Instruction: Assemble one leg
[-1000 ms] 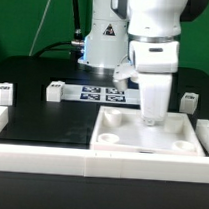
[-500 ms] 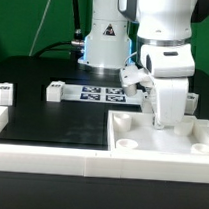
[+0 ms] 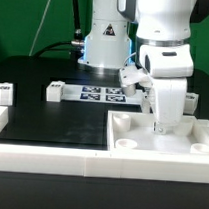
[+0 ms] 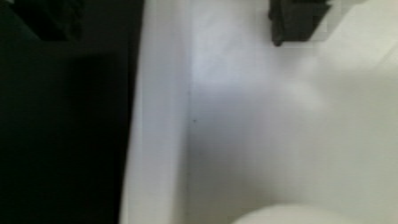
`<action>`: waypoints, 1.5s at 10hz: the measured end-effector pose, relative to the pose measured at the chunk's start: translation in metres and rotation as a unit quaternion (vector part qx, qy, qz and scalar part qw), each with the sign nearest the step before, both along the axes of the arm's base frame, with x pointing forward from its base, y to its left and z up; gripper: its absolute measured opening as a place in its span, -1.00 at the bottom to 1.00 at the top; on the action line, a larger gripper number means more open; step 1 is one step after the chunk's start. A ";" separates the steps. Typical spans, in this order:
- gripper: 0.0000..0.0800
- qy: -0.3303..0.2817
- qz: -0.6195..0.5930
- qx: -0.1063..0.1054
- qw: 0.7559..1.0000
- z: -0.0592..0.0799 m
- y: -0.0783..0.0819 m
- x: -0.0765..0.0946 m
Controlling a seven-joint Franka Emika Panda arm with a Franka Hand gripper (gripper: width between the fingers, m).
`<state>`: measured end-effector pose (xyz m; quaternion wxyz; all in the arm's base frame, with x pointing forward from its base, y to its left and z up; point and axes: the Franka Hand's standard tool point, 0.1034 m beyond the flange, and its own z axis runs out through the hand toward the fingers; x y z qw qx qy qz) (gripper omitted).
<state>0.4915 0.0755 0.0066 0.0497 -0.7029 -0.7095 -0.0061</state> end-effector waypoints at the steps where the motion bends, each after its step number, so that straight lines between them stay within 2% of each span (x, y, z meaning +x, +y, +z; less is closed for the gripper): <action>1: 0.48 0.000 0.000 0.000 1.000 0.000 0.000 0.000; 3: 0.61 0.000 0.000 0.000 1.000 0.000 0.000 0.000; 8: 0.62 -0.001 -0.002 0.000 1.000 0.001 0.000 0.001; 9: 0.62 -0.003 -0.021 -0.004 1.000 0.011 0.002 0.000; 11: 0.62 -0.018 -0.050 -0.014 0.998 0.041 0.012 -0.007; 13: 0.62 -0.030 -0.067 -0.018 0.997 0.061 0.016 -0.012; 15: 0.62 -0.027 -0.088 -0.018 0.996 0.059 0.015 -0.013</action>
Offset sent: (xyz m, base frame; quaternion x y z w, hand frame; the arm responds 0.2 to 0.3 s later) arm 0.0000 0.0000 0.0000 0.0000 0.0000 0.0000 1.0000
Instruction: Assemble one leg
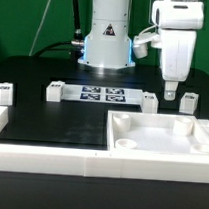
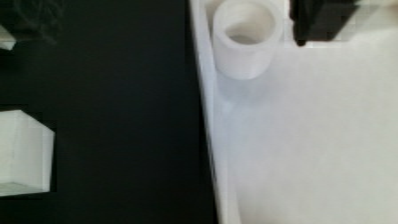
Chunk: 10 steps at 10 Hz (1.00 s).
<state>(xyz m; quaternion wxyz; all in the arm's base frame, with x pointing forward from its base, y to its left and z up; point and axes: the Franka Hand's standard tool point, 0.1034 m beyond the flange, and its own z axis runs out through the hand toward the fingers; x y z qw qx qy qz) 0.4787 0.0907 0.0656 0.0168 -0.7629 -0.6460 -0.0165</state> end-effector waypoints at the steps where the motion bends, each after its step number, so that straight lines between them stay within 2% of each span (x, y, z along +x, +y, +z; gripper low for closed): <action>1: 0.62 0.000 -0.001 0.000 1.000 0.000 0.000 0.000; 4: 0.62 0.004 -0.143 0.005 0.990 0.000 0.001 -0.001; 6: 0.62 0.012 -0.333 0.017 0.943 -0.002 0.010 -0.017; 7: 0.62 0.019 -0.395 0.020 0.918 -0.003 0.014 -0.019; 10: 0.62 0.031 -0.504 0.026 0.863 -0.004 0.022 -0.021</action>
Offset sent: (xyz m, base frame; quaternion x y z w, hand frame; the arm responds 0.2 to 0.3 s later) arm 0.0000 0.0000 0.0000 0.0000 0.0000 0.1593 0.9872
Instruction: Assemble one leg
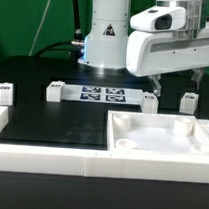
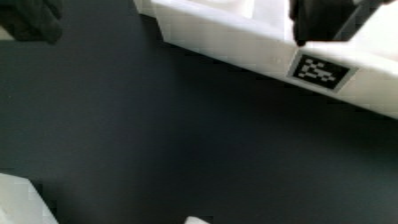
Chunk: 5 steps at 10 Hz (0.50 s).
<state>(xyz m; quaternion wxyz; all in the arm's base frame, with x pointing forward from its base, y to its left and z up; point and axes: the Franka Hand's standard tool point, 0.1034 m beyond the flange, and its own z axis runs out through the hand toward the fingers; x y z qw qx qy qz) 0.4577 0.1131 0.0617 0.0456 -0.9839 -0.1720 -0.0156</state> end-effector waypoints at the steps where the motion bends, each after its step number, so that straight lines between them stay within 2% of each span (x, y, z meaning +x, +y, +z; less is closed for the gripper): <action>1: 0.62 0.007 -0.060 0.004 0.998 0.000 0.001 0.000; 2: 0.62 0.008 -0.075 0.004 0.997 0.000 0.001 0.000; 3: 0.62 0.014 -0.140 0.011 0.990 -0.001 0.003 -0.002; 5: 0.62 0.031 -0.265 0.022 0.963 -0.008 0.018 -0.021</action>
Offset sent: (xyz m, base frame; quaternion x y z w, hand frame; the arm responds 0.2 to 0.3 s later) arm -0.0372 0.0132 -0.0076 0.0519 0.0193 0.3164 0.9470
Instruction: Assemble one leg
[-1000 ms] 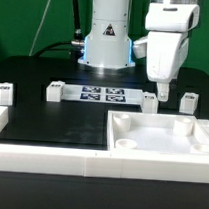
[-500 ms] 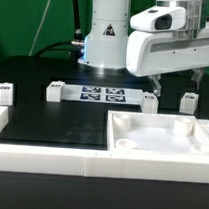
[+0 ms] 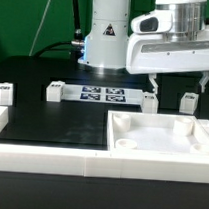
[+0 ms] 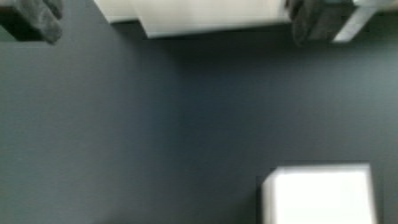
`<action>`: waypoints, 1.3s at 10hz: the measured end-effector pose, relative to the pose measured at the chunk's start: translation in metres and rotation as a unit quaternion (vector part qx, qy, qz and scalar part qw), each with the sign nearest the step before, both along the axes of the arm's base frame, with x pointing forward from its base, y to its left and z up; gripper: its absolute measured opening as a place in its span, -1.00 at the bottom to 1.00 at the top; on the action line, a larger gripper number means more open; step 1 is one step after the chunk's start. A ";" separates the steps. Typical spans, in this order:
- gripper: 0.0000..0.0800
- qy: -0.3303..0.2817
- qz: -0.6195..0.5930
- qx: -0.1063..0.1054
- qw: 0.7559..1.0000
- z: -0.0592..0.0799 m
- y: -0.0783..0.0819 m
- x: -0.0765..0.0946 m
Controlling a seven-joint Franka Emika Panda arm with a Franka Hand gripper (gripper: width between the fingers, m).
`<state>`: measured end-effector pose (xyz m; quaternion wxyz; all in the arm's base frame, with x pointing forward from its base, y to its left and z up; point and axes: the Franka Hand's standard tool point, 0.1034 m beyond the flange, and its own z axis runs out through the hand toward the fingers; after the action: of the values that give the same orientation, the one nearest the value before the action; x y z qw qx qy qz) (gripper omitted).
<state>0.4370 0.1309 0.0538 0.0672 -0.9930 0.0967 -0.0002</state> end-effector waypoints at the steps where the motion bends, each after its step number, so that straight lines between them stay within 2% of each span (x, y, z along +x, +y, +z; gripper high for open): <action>1: 0.62 0.008 -0.039 0.003 0.999 0.000 0.009 -0.004; 3: 0.62 0.024 -0.127 0.013 0.991 0.001 0.026 -0.012; 8: 0.62 0.036 -0.116 0.013 0.992 0.000 0.023 -0.013; 9: 0.62 0.078 -0.093 0.015 0.992 -0.002 0.019 -0.020; 13: 0.62 0.252 -0.077 0.045 0.964 0.005 0.026 -0.039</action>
Offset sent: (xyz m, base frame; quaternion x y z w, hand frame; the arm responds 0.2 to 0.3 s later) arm 0.0000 0.0000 0.0000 0.0000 0.0000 0.1593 0.9872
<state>0.3984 0.1571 0.0587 0.0847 -0.9466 0.1868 0.2489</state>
